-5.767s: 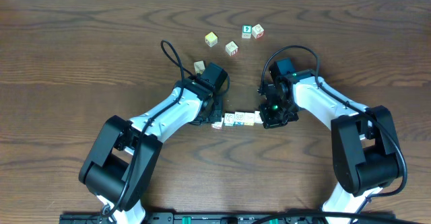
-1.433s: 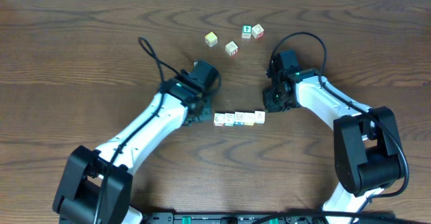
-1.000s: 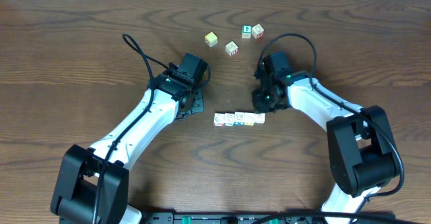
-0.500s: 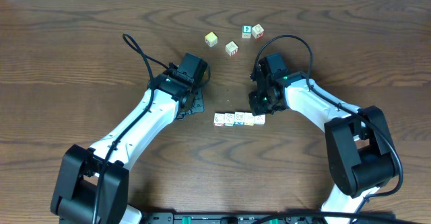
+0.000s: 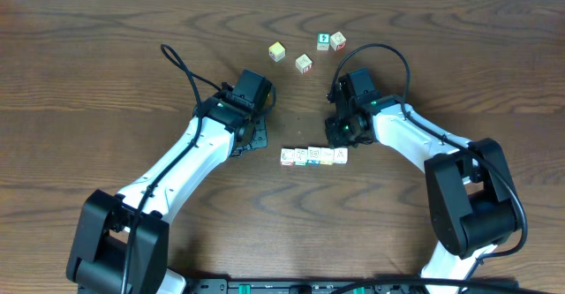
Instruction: Lift 5 blocks
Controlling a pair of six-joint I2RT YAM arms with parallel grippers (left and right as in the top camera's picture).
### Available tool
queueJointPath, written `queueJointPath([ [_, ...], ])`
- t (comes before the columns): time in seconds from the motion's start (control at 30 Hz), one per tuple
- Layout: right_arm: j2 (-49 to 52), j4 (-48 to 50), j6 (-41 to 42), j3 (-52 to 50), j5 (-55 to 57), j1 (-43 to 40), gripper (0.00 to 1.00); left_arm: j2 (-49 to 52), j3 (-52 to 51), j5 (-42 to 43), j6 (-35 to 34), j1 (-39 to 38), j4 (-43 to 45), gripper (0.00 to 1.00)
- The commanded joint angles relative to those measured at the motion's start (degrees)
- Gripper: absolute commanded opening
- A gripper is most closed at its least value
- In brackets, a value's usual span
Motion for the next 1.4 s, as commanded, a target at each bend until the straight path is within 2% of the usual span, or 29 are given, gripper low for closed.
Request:
queueJointPath([
  [0.0,1.03,1.29,-0.04,0.15,-2.73,0.5,0.01,0.28,-0.68,-1.16,0.59,0.28,0.0,0.08],
  [0.27,1.03,3.17,0.0,0.2,-8.61,0.52,0.01,0.28,-0.68,-1.14,0.59,0.28,0.02,0.08],
  [1.37,1.03,1.53,-0.44,0.17,-8.92,3.82,0.01,0.28,-0.68,-1.16,0.79,0.28,0.04,0.08],
])
